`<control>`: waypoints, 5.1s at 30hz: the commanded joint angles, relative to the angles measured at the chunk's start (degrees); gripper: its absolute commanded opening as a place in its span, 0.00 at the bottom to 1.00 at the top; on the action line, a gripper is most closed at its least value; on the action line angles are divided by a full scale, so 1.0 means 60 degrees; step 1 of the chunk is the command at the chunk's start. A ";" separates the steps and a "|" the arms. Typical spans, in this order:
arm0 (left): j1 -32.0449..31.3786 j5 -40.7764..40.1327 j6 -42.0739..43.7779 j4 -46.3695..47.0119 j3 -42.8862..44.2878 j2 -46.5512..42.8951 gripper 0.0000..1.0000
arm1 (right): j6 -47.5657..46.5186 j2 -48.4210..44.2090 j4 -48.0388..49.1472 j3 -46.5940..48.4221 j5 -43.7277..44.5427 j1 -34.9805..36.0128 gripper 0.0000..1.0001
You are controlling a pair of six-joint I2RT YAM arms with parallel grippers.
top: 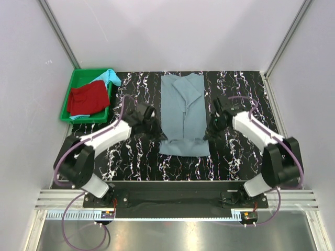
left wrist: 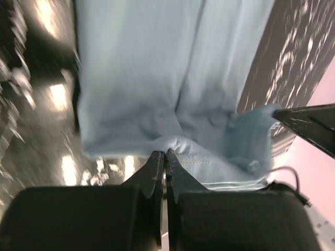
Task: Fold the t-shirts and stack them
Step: Fold the tshirt
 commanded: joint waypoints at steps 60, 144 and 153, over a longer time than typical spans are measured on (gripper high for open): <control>0.3121 0.2120 0.2368 -0.1173 0.8232 0.7061 0.19 | -0.1998 0.8286 -0.1051 1.0167 -0.1630 -0.2646 0.19; 0.2461 0.4123 0.3749 0.0420 0.2989 0.4068 0.38 | -0.1648 0.4857 0.2946 0.2393 -0.5819 -0.2148 0.28; 0.3076 0.4710 0.2724 0.1796 0.5012 0.6590 0.35 | -0.0579 0.7450 0.3357 0.5600 -0.6025 -0.2352 0.14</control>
